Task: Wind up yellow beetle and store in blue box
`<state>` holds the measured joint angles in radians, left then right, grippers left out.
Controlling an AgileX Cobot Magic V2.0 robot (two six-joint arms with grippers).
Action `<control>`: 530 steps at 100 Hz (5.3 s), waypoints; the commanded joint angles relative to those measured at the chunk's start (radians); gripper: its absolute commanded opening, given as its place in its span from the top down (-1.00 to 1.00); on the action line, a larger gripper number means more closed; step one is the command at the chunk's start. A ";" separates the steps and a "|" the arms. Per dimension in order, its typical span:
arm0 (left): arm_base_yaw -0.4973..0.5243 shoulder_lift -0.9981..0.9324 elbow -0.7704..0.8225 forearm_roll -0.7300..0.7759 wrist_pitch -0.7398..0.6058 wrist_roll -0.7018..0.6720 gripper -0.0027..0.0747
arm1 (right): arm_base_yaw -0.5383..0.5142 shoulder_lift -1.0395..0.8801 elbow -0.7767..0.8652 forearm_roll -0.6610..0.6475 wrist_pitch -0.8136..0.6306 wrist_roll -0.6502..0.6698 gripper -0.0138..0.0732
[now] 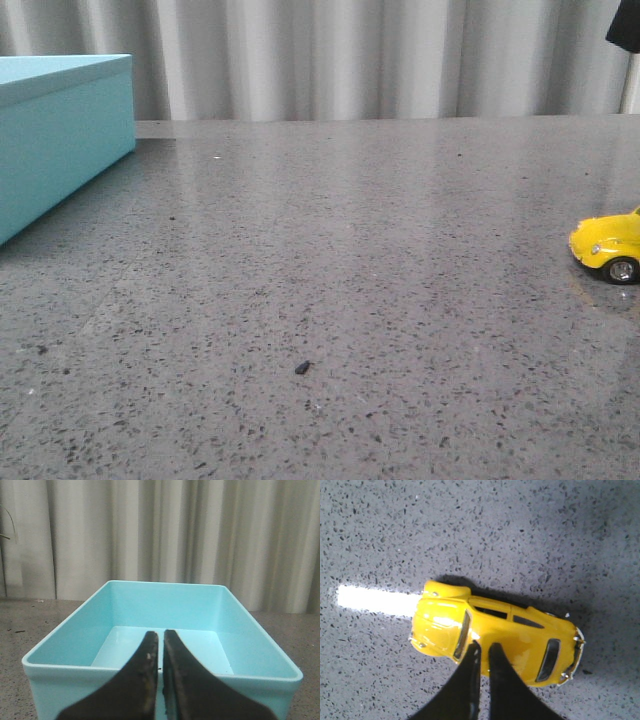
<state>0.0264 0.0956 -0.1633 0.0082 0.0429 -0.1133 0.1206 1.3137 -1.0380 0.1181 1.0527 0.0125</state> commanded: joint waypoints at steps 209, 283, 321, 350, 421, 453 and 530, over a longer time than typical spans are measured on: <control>0.002 0.020 -0.036 -0.008 -0.087 0.000 0.99 | -0.126 0.053 0.019 -0.198 0.074 0.072 0.78; 0.002 0.020 -0.036 -0.008 -0.087 0.000 0.99 | -0.170 -0.184 -0.125 -0.142 0.073 0.074 0.78; 0.002 0.020 -0.036 -0.008 -0.087 0.000 0.99 | -0.170 -0.251 -0.134 -0.142 0.078 0.074 0.78; 0.002 0.020 -0.036 -0.008 -0.087 0.000 0.99 | -0.170 -0.251 -0.134 -0.142 0.074 0.074 0.78; 0.002 0.029 -0.093 -0.008 -0.084 0.000 0.99 | -0.170 -0.253 -0.134 -0.140 0.063 0.074 0.78; -0.046 0.190 -0.303 -0.008 0.053 0.000 0.99 | -0.170 -0.319 -0.134 -0.140 -0.031 0.074 0.78; -0.400 0.760 -0.746 -0.008 0.295 0.179 0.99 | -0.170 -0.683 -0.123 -0.142 -0.166 0.074 0.78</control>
<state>-0.3355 0.8112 -0.8318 0.0082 0.3684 0.0293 -0.0431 0.6520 -1.1400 -0.0182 0.9607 0.0892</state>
